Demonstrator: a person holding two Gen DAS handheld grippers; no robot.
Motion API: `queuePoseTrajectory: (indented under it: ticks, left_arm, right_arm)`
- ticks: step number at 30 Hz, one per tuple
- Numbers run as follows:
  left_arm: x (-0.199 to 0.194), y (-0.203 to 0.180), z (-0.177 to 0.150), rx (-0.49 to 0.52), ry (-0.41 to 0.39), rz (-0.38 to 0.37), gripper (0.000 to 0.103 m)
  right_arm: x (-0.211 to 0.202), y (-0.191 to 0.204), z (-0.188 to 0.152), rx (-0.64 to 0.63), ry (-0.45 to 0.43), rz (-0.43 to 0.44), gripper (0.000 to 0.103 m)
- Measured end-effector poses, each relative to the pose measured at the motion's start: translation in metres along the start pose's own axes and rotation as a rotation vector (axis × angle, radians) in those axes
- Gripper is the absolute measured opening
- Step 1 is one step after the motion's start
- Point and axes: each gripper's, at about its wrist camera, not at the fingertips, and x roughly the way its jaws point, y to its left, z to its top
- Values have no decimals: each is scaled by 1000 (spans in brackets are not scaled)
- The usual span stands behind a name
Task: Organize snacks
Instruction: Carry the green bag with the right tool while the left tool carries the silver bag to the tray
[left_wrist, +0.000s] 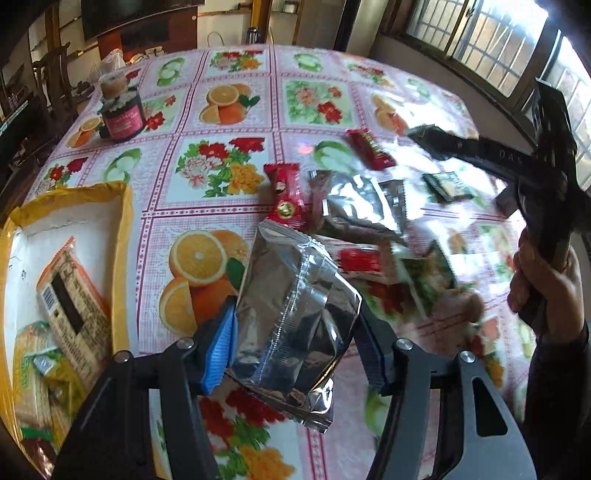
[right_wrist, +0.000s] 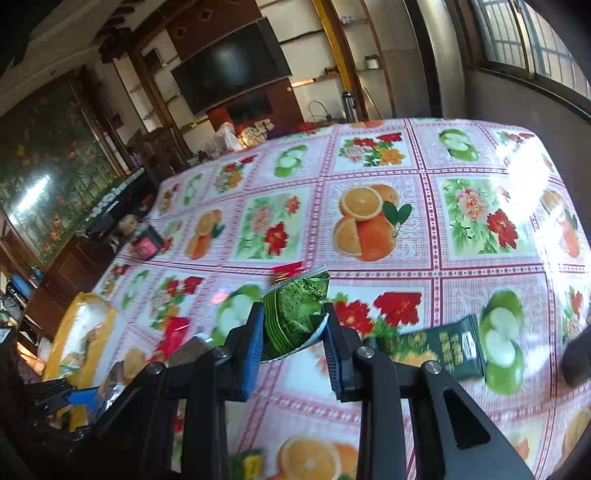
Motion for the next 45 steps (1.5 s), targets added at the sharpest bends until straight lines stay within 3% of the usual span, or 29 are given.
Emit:
queuePoseTrajectory:
  ticks: [8, 21, 45]
  left_arm:
    - [-32, -8, -20, -20, -41, 12, 61]
    - [-82, 6, -60, -70, -112, 100, 61]
    - [-119, 96, -111, -237, -146, 170, 61]
  right_arm:
    - [-46, 41, -33, -33, -19, 86, 30]
    - [-75, 104, -76, -77, 4, 208, 29]
    - [-36, 216, -105, -208, 98, 355, 29]
